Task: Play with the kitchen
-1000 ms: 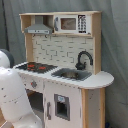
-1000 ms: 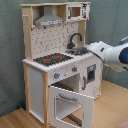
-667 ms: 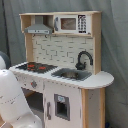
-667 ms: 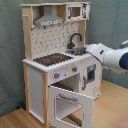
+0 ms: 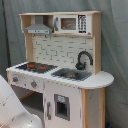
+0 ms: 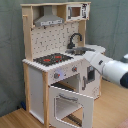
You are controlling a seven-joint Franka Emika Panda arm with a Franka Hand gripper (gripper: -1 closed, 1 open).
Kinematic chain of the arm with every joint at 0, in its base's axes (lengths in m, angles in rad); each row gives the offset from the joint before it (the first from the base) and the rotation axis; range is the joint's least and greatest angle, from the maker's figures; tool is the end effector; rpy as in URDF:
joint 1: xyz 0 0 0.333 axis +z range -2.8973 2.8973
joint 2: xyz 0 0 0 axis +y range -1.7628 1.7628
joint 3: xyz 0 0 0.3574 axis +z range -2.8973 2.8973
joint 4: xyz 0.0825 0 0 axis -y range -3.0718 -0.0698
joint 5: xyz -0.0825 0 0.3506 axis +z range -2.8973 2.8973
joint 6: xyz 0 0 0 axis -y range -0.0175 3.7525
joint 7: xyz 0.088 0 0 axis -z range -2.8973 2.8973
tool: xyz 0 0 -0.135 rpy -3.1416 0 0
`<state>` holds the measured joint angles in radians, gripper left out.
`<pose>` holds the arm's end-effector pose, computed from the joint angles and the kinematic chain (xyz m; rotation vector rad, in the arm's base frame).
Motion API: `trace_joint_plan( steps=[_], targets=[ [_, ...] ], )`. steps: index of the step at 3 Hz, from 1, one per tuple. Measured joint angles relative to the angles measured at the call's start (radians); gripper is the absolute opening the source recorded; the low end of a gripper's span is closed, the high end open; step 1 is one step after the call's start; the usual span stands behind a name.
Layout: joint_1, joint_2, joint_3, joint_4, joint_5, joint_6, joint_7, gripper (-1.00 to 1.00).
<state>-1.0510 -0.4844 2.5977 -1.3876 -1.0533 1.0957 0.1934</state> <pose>0.0686 0.5815 0.5683 1.4575 0.9455 0.6508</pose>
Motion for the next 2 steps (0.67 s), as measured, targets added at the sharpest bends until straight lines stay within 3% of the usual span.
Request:
trace_joint_plan(
  steps=[1, 2],
  targets=[
    [-0.007, -0.078, 0.000, 0.051, -0.046, 0.014, -0.038, 1.00],
    [-0.022, -0.144, 0.000, 0.082, -0.090, 0.068, -0.031, 1.00]
  ],
)
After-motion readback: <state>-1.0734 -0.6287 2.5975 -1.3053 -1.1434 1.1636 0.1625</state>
